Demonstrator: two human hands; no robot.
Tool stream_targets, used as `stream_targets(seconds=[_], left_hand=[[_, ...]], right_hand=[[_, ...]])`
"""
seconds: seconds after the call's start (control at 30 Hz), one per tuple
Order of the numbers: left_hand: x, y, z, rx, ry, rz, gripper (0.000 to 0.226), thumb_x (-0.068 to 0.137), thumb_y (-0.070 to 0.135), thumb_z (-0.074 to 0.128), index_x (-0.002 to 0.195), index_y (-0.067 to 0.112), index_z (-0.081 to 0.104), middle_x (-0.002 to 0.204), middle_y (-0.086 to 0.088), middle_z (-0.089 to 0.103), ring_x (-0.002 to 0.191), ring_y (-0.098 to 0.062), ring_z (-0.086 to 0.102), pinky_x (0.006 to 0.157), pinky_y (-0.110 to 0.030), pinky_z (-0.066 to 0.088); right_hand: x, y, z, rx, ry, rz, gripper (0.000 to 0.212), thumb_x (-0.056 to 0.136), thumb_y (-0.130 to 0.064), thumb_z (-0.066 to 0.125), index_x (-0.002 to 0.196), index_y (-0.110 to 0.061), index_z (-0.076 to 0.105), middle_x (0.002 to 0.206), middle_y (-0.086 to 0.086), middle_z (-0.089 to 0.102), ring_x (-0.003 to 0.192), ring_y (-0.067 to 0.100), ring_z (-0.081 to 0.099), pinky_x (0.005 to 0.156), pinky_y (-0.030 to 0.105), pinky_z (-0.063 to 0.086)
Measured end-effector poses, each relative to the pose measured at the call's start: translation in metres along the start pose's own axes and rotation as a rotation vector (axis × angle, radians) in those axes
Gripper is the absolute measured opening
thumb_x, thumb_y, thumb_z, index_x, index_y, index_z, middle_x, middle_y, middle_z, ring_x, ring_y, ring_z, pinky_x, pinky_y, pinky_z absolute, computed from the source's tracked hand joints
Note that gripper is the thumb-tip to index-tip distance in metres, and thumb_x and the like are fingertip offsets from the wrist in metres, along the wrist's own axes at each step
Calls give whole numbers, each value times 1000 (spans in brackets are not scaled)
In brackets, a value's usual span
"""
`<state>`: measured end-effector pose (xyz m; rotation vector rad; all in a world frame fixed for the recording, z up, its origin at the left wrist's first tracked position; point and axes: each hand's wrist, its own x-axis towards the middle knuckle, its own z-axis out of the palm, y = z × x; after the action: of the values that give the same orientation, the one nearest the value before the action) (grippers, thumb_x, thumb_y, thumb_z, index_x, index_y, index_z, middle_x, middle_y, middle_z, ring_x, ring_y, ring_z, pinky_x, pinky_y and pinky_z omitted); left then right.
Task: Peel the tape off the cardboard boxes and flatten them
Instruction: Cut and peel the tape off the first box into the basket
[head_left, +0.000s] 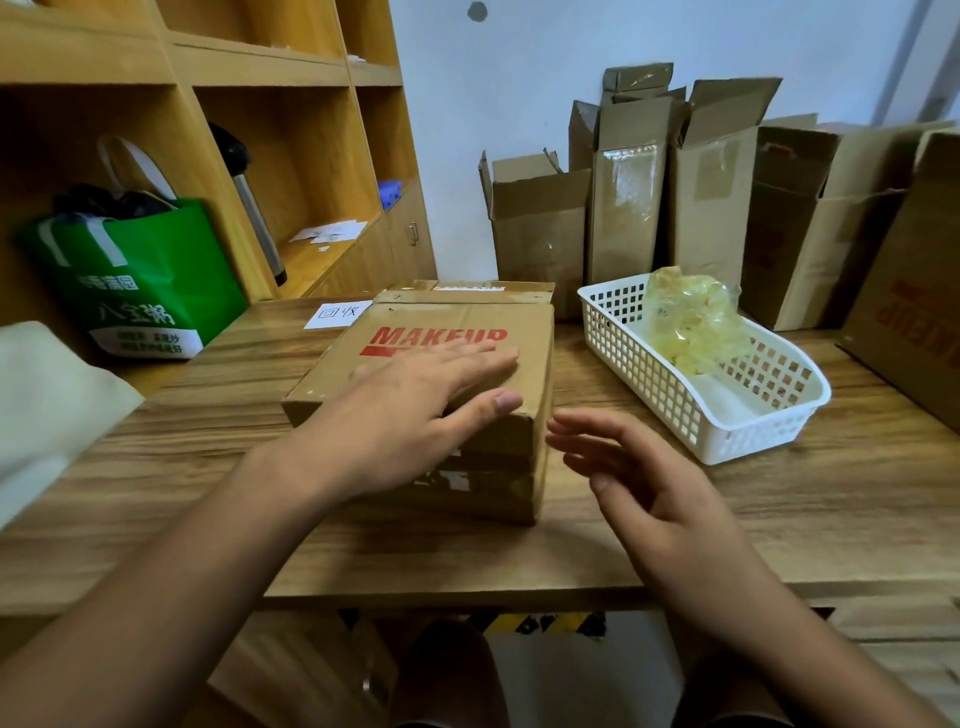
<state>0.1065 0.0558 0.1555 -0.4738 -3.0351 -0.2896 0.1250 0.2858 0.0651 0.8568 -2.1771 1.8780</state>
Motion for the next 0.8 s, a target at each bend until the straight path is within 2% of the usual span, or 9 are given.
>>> stream_targets(seconds=[0.1,0.2,0.33,0.4,0.53,0.6,0.7,0.8], left_hand=[[-1,3,2,32,-11,9,70,83,82,14,150,62,20,159,34,17,148,7,12,115,-44,27],[-3,-3,4,-1,23,38,66,85,85,15,147,64,24,156,38,21,146,10,15,116,-44,30],[-5,-13,3,-55,50,84,61,82,87,19,138,70,32,143,52,26,139,18,20,113,-41,35],[-5,-18,2,-110,85,114,53,86,83,25,134,68,41,137,55,31,134,22,26,110,-38,39],[-3,-25,2,-245,146,136,47,90,72,39,124,51,63,135,41,50,130,13,43,105,-38,46],[1,-22,2,-295,149,130,35,92,64,50,112,42,69,132,36,56,127,11,47,104,-37,47],[8,-17,1,-342,115,110,11,94,41,61,99,32,66,130,28,60,124,11,50,106,-31,46],[16,-12,-1,-370,87,89,3,96,27,62,93,28,61,131,22,61,125,6,51,108,-28,45]], right_hand=[[14,10,-8,16,49,113,57,95,16,46,129,-29,57,124,-14,66,124,2,59,108,27,47],[27,21,-12,-28,68,242,55,96,12,48,128,-32,54,126,-14,63,122,-2,58,110,32,46],[40,29,-14,-64,79,360,53,97,7,49,138,-27,51,132,-11,60,122,2,56,109,28,45],[44,31,-12,-30,90,372,50,97,8,49,134,-25,53,130,-8,61,121,5,58,103,25,48],[40,37,-5,94,148,365,41,95,15,45,116,-18,58,117,-1,68,112,14,65,87,26,58],[34,39,-1,140,174,341,40,94,18,41,112,-15,57,112,1,70,107,17,67,87,26,58],[24,43,9,158,167,319,39,94,18,39,111,-13,56,111,1,72,105,12,68,88,27,56],[19,48,17,150,162,279,38,93,16,44,108,-17,56,111,3,72,106,11,68,88,25,54]])
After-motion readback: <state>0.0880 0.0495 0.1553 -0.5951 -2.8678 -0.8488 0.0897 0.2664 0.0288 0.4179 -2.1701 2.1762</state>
